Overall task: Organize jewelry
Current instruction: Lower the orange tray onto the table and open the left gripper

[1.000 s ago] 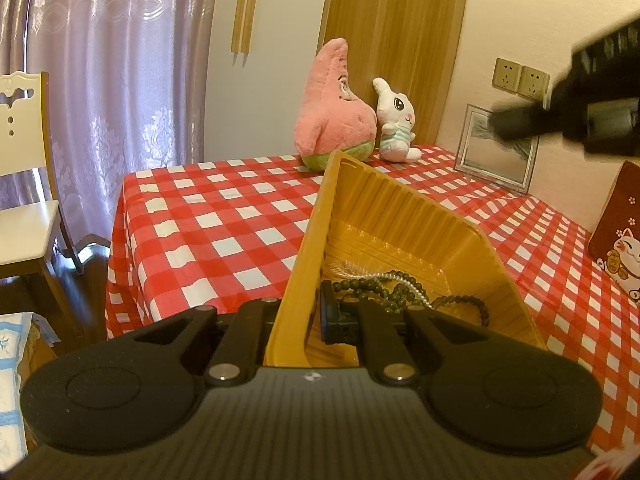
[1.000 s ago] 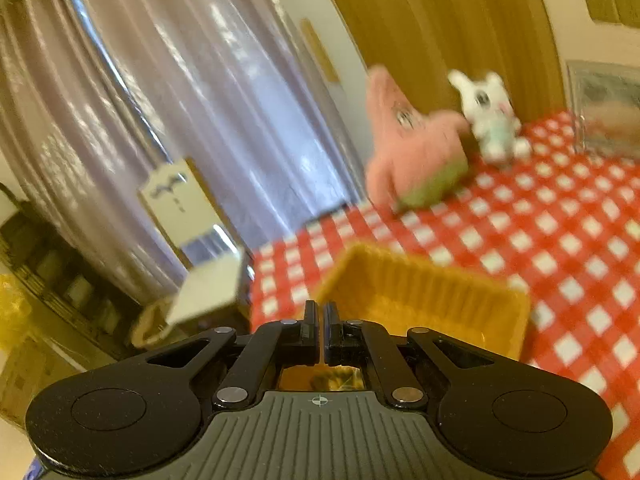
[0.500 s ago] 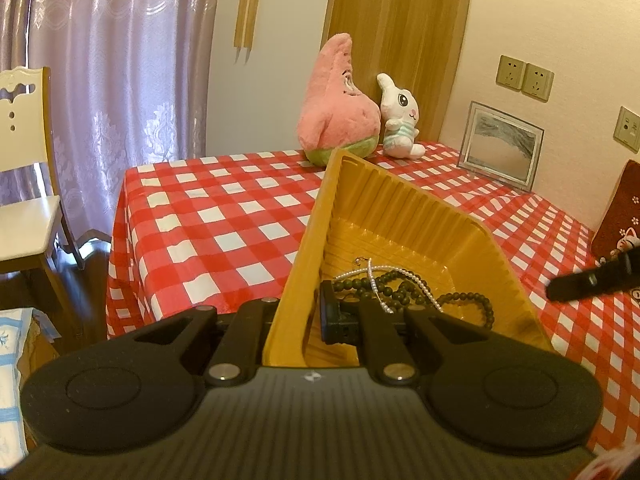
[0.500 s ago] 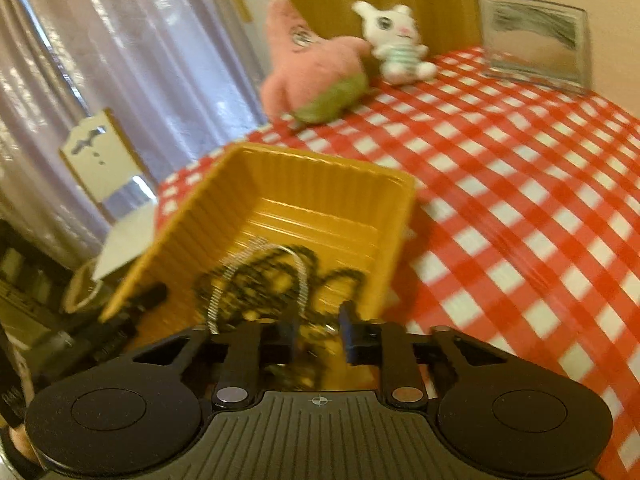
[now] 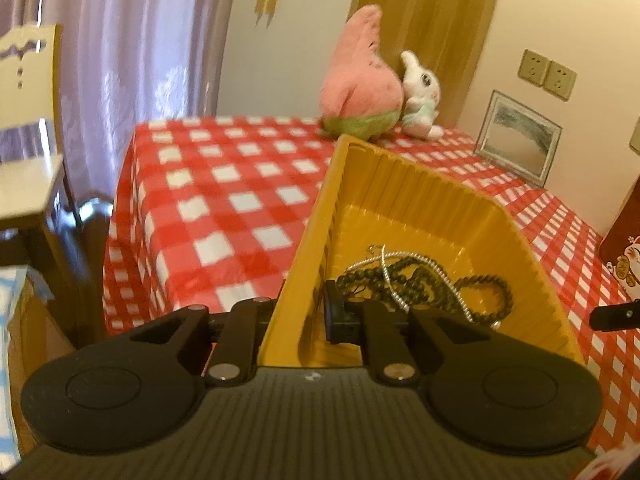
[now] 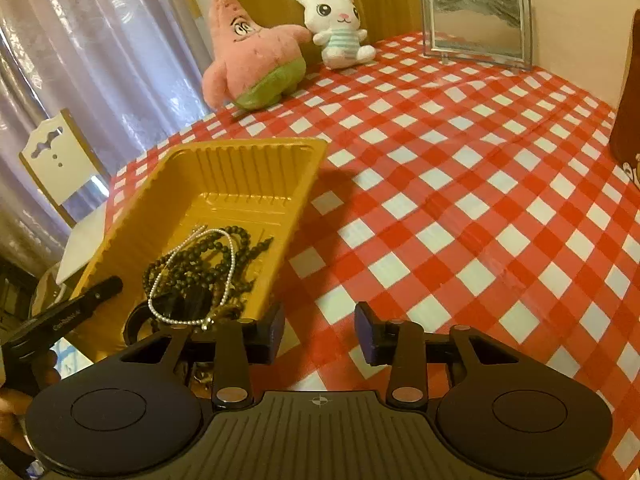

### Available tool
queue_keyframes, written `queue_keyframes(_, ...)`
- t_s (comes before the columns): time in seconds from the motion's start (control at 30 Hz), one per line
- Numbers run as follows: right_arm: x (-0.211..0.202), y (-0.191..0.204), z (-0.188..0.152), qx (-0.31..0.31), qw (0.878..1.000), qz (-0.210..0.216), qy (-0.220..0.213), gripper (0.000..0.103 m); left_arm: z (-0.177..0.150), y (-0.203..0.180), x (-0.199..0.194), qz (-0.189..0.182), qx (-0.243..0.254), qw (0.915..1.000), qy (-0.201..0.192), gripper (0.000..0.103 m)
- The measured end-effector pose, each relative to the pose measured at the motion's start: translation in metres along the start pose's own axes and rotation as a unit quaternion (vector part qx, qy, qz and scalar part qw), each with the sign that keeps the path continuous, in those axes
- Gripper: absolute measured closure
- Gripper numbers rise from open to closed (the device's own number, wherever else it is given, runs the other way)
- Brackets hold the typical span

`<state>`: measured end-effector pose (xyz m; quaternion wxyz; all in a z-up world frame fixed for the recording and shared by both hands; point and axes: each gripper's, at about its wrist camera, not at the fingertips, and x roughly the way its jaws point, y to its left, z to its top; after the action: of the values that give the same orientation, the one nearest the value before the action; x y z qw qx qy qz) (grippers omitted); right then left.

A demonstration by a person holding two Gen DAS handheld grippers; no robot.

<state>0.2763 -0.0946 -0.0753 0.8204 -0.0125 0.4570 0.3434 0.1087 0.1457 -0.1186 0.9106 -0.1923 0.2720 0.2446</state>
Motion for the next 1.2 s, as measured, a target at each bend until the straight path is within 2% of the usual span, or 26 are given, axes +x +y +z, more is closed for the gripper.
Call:
queue_keyframes(0.13, 0.0, 0.001, -0.004, 0.0, 1.0, -0.001, 0.004, 0.059, -0.006, 0.008, -0.002, -0.003, -0.015, 0.9999, -0.004, 0.084)
queue_keyframes(0.2, 0.001, 0.001, -0.006, 0.001, 1.0, -0.005, 0.006, 0.054, -0.007, 0.01, -0.005, -0.001, -0.021, 0.9998, -0.005, 0.073)
queue_keyframes(0.27, 0.001, -0.001, -0.01, 0.006, 1.0, -0.012, 0.005, 0.044, -0.006, 0.013, -0.009, 0.001, -0.029, 0.9996, -0.006, 0.069)
queue_keyframes(0.33, -0.001, -0.003, -0.014, 0.013, 1.0, -0.015, 0.001, 0.04, -0.005, 0.014, -0.016, 0.005, -0.03, 0.9995, -0.004, 0.069)
queue_keyframes(0.43, -0.006, -0.005, -0.023, 0.02, 1.0, -0.015, 0.0, 0.039, -0.003, 0.013, -0.035, 0.009, -0.028, 0.9995, -0.015, 0.066)
queue_keyframes(0.57, -0.017, -0.006, -0.036, 0.02, 1.0, -0.012, -0.003, 0.039, 0.003, 0.002, -0.066, 0.032, -0.008, 0.9991, -0.026, 0.062)
queue_keyframes(0.7, -0.028, -0.003, -0.051, 0.005, 1.0, -0.011, 0.006, 0.039, 0.005, -0.022, -0.093, 0.046, 0.019, 0.9987, -0.013, 0.059)
queue_keyframes(0.87, -0.04, -0.002, -0.068, 0.007, 1.0, 0.01, 0.027, 0.039, -0.001, -0.057, -0.117, 0.063, 0.038, 0.9967, 0.033, 0.056)
queue_keyframes(0.93, -0.048, -0.001, -0.072, 0.012, 0.999, 0.009, 0.035, 0.039, -0.004, -0.068, -0.119, 0.057, 0.039, 0.995, 0.072, 0.056)
queue_keyframes(1.0, -0.06, 0.001, -0.075, 0.011, 0.999, 0.001, 0.035, 0.039, -0.006, -0.079, -0.118, 0.045, 0.054, 0.9914, 0.111, 0.056)
queue_keyframes(1.1, -0.082, 0.004, -0.08, 0.009, 0.999, -0.011, 0.029, 0.039, -0.011, -0.095, -0.118, 0.018, 0.084, 0.9852, 0.148, 0.056)
queue_keyframes(1.2, -0.098, 0.006, -0.088, 0.032, 0.999, -0.027, 0.024, 0.039, -0.015, -0.104, -0.125, -0.019, 0.106, 0.9803, 0.165, 0.056)
